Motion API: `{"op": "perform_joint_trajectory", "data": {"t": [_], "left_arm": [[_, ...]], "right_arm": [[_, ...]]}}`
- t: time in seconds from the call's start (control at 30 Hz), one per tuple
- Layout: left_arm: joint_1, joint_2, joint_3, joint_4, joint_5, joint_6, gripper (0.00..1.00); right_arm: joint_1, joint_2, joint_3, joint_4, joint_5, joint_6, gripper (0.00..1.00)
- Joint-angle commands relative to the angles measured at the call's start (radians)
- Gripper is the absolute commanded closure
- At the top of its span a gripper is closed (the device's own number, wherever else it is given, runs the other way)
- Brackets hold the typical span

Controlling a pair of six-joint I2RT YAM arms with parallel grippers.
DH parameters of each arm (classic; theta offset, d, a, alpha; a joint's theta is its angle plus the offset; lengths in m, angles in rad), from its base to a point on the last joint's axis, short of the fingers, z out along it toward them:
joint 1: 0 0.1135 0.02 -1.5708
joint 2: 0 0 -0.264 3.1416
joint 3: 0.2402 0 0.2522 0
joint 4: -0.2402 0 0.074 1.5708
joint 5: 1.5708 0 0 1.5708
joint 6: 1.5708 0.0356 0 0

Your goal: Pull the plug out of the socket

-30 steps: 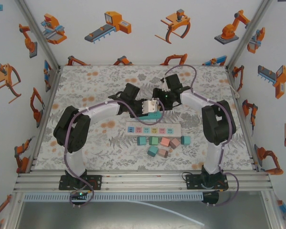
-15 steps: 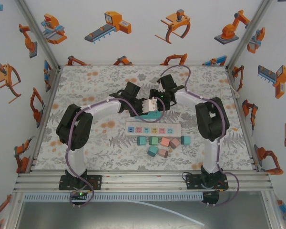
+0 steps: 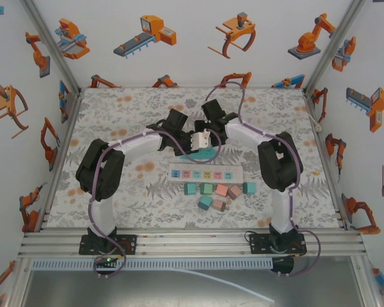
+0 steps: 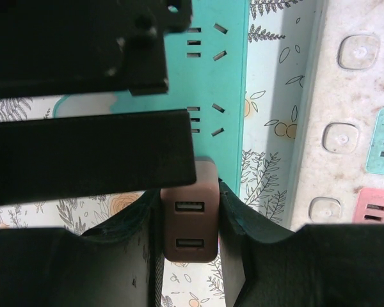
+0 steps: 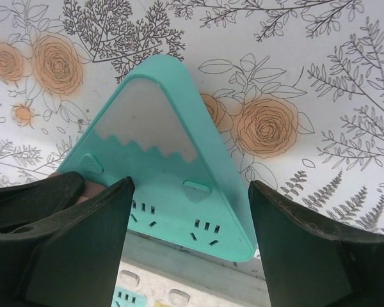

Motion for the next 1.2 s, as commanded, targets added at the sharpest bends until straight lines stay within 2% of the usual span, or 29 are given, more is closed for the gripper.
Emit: {"op": "perform_joint_trajectory", "data": {"t": [0.0,0.23,0.67,1.17], "left_arm": [[0.003,-0.028,0.021,0.053,0.050,-0.009,0.78],[0.012,-0.071,0.005,0.102,0.064,-0.017,0.81],[0.024,-0.117,-0.014,0.117,0.083,-0.025,0.81],[0.064,-0.135,0.023,0.113,0.188,-0.120,0.87]], "right_arm": [[0.017,0.085,-0.020,-0.141,0.200,-0.050,0.33],[0.024,0.117,-0.018,-0.181,0.248,-0.076,0.33],[0.026,0.162,0.007,-0.190,0.234,-0.073,0.32],[0.027,0.186,0.003,-0.202,0.279,-0.071,0.32]]}}
